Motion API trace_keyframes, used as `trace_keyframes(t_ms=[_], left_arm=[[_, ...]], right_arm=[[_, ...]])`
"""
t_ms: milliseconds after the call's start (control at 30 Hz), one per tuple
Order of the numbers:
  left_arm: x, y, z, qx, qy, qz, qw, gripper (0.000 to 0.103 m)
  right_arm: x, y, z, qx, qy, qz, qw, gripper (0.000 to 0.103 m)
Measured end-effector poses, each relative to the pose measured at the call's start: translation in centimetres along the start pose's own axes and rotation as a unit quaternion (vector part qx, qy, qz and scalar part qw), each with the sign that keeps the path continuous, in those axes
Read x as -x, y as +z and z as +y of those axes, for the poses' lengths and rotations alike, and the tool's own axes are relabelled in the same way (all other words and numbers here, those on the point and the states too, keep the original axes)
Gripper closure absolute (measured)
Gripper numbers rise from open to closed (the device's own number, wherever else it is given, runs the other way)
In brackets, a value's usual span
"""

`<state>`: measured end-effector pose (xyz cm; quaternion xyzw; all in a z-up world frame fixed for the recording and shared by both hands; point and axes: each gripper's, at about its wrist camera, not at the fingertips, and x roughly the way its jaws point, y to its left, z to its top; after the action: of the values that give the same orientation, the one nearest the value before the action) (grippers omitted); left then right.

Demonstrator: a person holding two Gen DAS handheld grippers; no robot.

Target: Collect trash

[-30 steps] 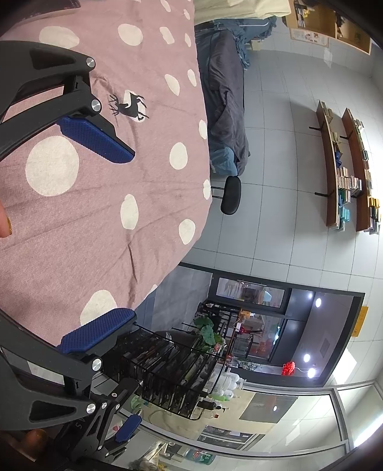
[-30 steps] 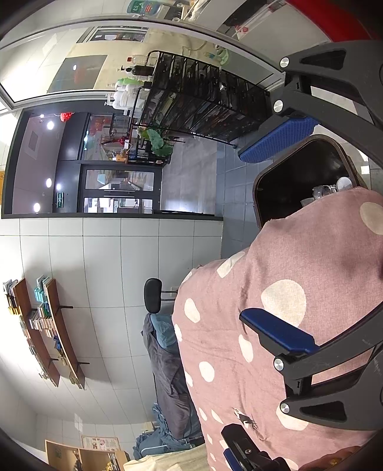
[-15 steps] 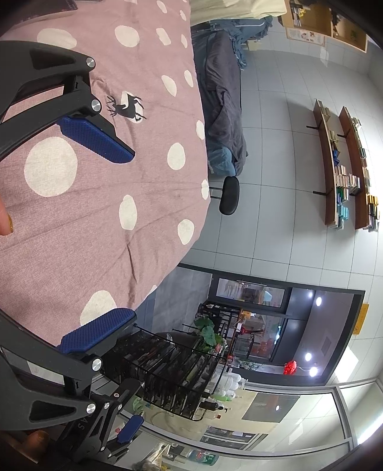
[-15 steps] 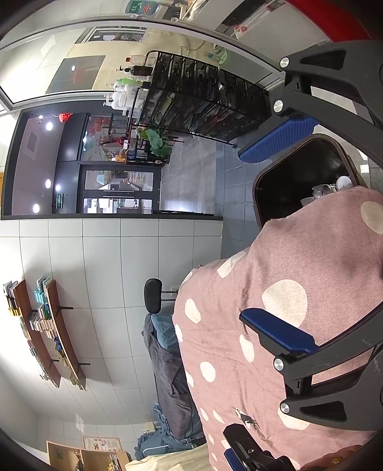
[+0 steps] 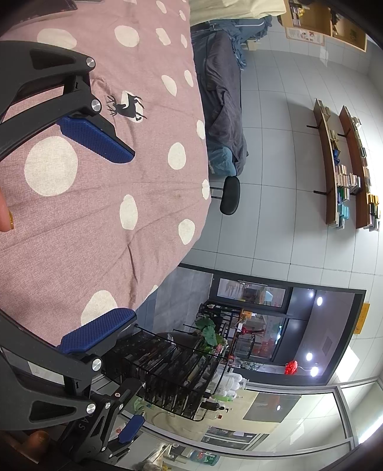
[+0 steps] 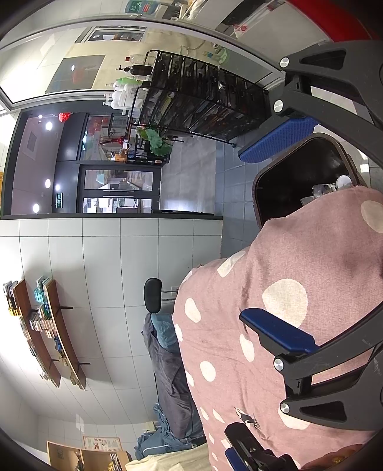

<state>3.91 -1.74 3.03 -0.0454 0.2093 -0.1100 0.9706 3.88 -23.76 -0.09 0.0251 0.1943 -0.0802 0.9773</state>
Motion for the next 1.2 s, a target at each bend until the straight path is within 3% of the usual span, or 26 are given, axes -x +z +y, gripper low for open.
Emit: trace_keyframes(t_ms=[1200], left_arm=[[-0.54, -0.06, 0.42, 0.0, 0.011, 0.004, 0.9999, 0.006]], right_arm=[[-0.03, -0.22, -0.26, -0.006, -0.002, 0.005, 1.0, 0.006]])
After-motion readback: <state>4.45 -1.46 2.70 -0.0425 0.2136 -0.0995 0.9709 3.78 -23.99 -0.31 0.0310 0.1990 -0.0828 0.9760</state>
